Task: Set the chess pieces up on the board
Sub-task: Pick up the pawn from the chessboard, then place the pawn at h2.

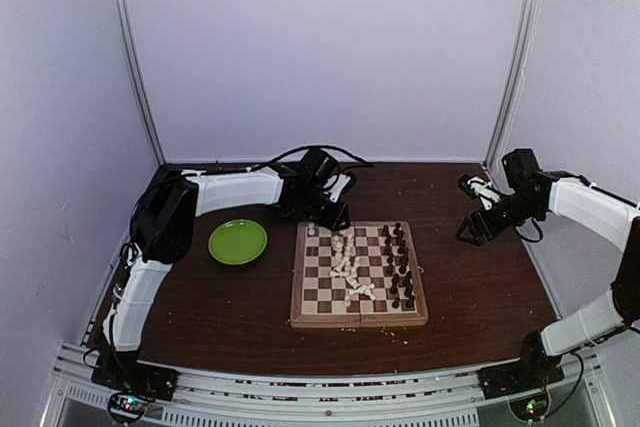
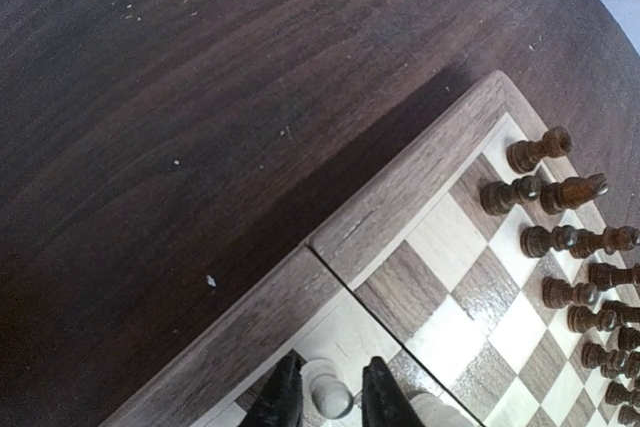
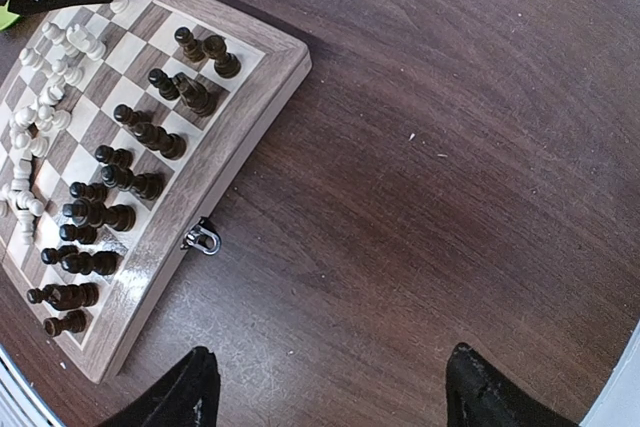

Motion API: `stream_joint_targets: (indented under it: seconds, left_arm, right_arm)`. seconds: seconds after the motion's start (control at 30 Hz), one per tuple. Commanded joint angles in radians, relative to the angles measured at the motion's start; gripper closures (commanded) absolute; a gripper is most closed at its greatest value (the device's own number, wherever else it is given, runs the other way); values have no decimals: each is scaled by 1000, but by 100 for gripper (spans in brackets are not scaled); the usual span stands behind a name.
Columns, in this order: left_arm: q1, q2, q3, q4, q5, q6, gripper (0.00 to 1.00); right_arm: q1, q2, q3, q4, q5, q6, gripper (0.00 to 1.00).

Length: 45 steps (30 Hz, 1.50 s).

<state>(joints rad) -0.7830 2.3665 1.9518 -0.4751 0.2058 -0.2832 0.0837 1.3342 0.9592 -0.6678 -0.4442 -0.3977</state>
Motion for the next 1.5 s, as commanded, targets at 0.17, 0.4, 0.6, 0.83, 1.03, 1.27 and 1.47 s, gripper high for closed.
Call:
stream_joint_targets:
  seconds: [0.17,0.4,0.6,0.83,1.03,1.27,1.47]
  left_arm:
    - [-5,17,44,-3,5,0,89]
    - [-4,-74,74,-26,-43,50,98]
    - [-6,-255,-25,-24,-81,74,99]
    - [-30,-560,-427,51,-102,75,99]
    - [-129,-739,-685,79,-152,137,98]
    - [-204,-815,-878,152,-137,89,98]
    - [-226,-797,-935,217,-116,65,97]
  right_arm:
    - [9,5,30,-15,1,-12,22]
    - [8,3,29,-13,-2,-6,21]
    - [26,-59,35,-12,-71,-3,20]
    - [175,-99,112,-42,-101,-48,20]
    - [351,-1,227,-71,-57,-44,21]
    - [414,58,214,0,-48,14,22]
    - [413,46,169,16,-41,6,22]
